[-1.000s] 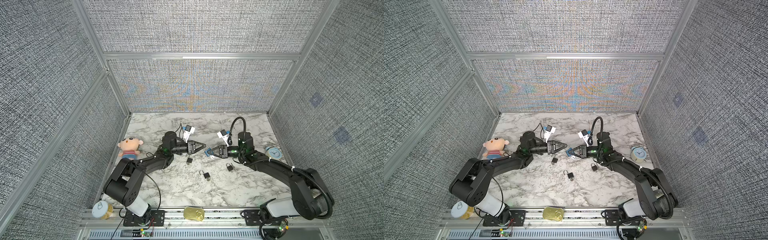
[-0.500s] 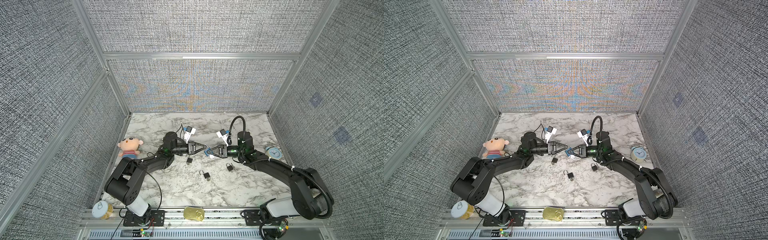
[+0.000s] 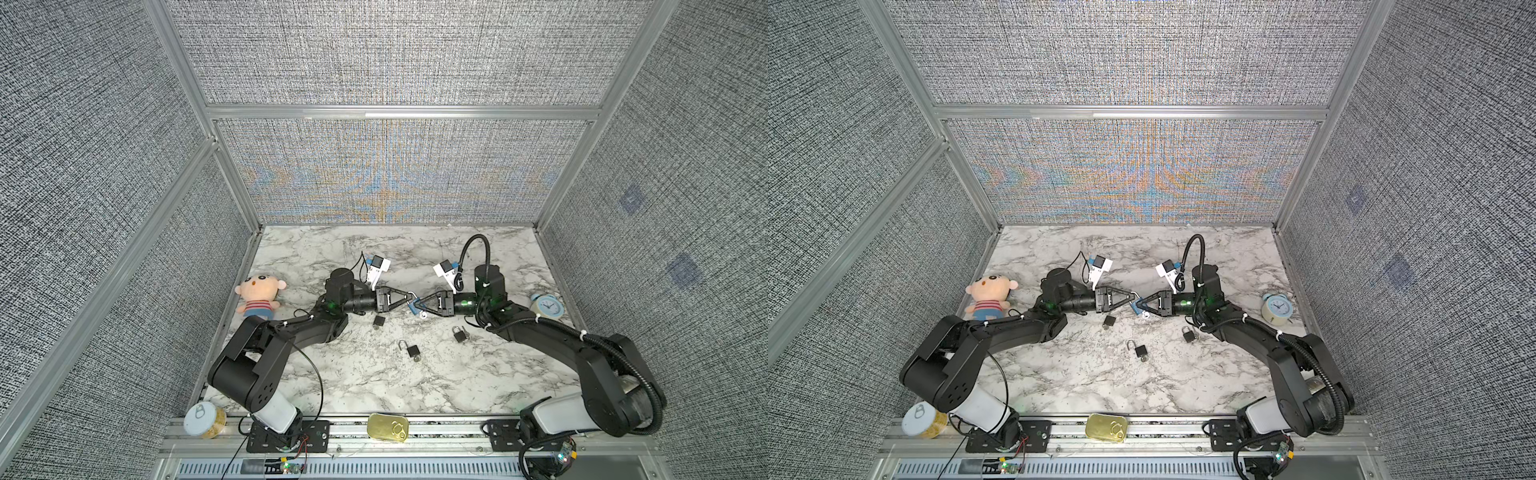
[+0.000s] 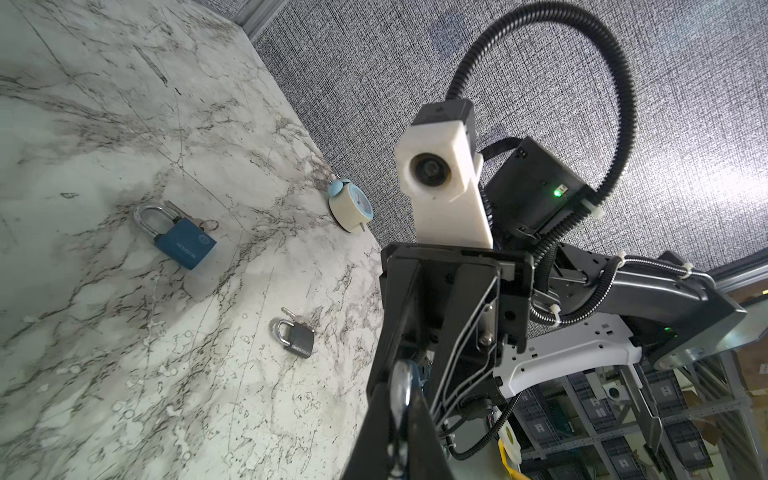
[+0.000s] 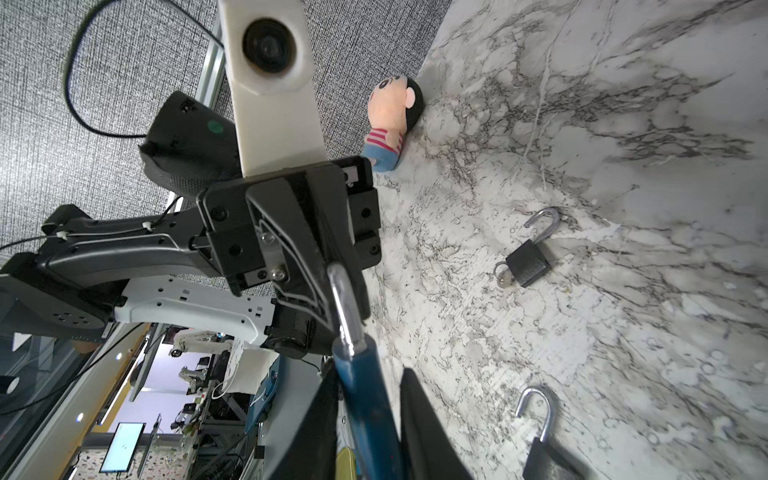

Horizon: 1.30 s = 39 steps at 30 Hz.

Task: Lock with the key

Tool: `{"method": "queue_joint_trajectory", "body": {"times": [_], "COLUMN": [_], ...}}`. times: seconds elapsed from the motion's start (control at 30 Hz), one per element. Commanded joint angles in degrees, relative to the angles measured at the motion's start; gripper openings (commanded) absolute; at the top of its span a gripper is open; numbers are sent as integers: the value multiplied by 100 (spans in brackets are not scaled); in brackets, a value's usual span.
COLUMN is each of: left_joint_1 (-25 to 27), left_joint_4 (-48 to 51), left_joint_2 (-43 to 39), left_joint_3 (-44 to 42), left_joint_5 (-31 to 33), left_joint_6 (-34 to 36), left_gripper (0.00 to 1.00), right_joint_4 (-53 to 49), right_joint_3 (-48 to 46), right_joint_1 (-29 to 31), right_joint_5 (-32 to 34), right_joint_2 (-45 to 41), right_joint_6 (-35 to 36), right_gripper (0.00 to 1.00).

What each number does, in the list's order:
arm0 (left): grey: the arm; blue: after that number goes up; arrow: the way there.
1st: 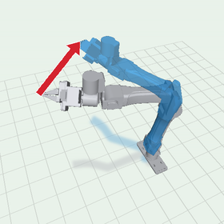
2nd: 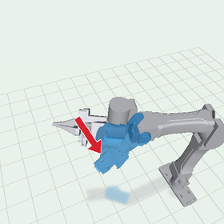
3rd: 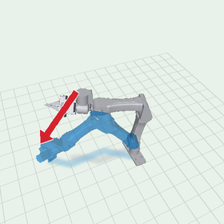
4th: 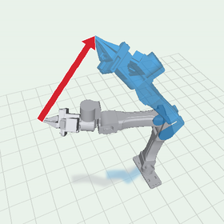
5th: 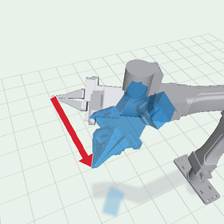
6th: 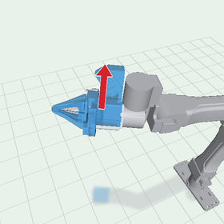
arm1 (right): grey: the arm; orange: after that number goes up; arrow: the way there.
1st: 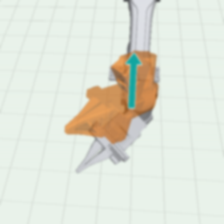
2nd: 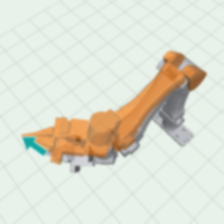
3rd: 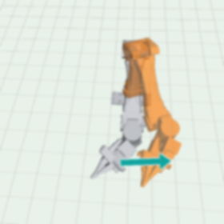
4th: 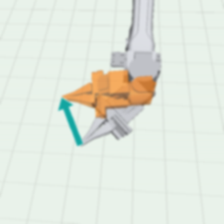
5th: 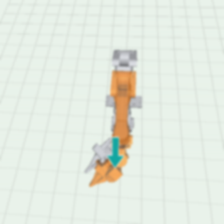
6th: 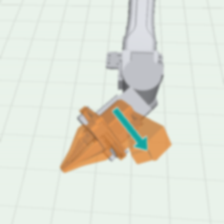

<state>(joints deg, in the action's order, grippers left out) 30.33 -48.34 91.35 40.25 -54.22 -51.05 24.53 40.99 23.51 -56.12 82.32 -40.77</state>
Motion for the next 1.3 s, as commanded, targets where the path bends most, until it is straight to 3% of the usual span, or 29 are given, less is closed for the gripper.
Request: {"method": "queue_joint_trajectory", "body": {"times": [0.0,0.23,0.57,1.27], "left_joint_1": [-4,-18,-13,-17], "left_joint_4": [-343,-245,-145,-175], "left_joint_2": [-106,-245,-242,-125], "left_joint_3": [26,89,287,387], "left_joint_5": [89,188,352,423], "left_joint_6": [-67,-71,-111,-229], "left_gripper": [0,0,0,0], "right_joint_4": [474,986,1314,2230], "right_joint_3": [-132,-444,-746,-805], "right_joint_1": [-72,-261,-330,-237], "right_joint_5": [147,229,171,3], "right_joint_2": [-80,-299,-586,-408], "right_joint_6": [-223,-542,-730,-1258], "right_gripper": [29,36,37,27]}}
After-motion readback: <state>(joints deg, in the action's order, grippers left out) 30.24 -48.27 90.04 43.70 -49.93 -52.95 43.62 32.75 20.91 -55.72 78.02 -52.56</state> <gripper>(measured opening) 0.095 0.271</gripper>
